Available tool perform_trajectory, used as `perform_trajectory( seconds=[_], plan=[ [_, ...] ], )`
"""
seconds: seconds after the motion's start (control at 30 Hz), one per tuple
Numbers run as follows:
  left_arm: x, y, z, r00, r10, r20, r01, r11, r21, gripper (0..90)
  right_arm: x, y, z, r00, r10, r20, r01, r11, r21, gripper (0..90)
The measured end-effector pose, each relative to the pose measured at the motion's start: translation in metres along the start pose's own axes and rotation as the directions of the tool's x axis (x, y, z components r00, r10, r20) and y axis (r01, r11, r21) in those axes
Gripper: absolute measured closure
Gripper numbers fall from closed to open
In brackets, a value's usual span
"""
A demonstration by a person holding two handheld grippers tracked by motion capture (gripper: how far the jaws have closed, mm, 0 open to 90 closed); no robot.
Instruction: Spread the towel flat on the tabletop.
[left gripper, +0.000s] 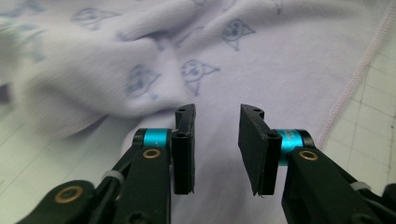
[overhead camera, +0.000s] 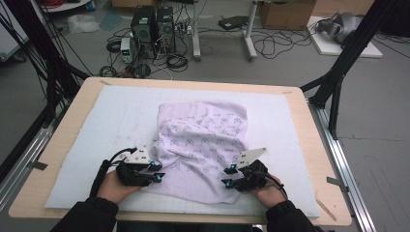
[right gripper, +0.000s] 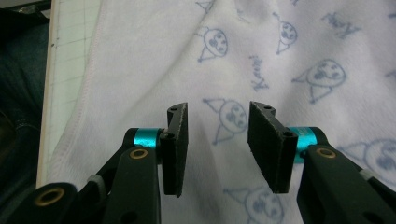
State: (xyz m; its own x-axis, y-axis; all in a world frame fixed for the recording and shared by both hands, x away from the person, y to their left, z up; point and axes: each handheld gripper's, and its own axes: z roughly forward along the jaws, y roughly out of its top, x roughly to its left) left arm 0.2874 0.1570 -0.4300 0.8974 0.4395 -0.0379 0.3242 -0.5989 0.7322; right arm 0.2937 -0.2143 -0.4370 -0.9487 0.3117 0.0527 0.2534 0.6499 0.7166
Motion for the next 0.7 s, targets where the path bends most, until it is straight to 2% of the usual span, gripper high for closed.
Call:
perform_trajectory(
  seconds=[0.1,0.17,0.23,0.27,0.33,0.37,0.5,0.7],
  plan=[
    [0.003,-0.001,0.008,0.9999,0.005,-0.014,-0.005,0.9991,0.042,65.2,0.001,0.0,0.006,0.9999,-0.011,-0.001,0.011,0.999,0.03,58.4],
    [0.003,-0.006,0.008,0.9999,-0.007,-0.015,0.008,0.9999,0.009,65.8,0.001,0.0,0.007,0.9999,-0.016,-0.001,0.016,1.0,0.026,60.5],
    [0.001,-0.009,0.008,0.9993,-0.022,-0.031,0.022,0.9997,-0.011,68.5,0.0,0.0,0.007,1.0,0.0,-0.005,0.0,1.0,0.022,68.0],
    [0.0,-0.01,0.008,0.9989,-0.027,-0.037,0.026,0.9995,-0.016,73.1,-0.001,0.0,0.007,0.9999,0.005,-0.011,-0.005,1.0,0.018,74.4],
    [0.0,-0.01,0.008,0.9986,-0.049,-0.02,0.048,0.9986,-0.021,86.7,-0.003,-0.001,0.007,0.9992,0.019,-0.034,-0.018,1.0,0.015,84.5],
    [0.001,-0.01,0.007,0.9986,-0.049,-0.017,0.049,0.9987,-0.016,87.3,-0.004,0.0,0.008,0.999,0.013,-0.043,-0.013,1.0,0.011,85.9],
    [-0.003,-0.01,0.005,0.9985,-0.053,-0.014,0.053,0.9985,-0.01,88.3,-0.003,0.0,0.007,0.9986,0.013,-0.052,-0.012,1.0,0.015,87.0],
    [-0.018,-0.021,-0.009,0.9985,-0.054,0.004,0.054,0.9983,-0.021,88.3,0.005,0.001,-0.001,0.9969,-0.002,-0.078,0.002,1.0,0.002,87.0]
  ],
)
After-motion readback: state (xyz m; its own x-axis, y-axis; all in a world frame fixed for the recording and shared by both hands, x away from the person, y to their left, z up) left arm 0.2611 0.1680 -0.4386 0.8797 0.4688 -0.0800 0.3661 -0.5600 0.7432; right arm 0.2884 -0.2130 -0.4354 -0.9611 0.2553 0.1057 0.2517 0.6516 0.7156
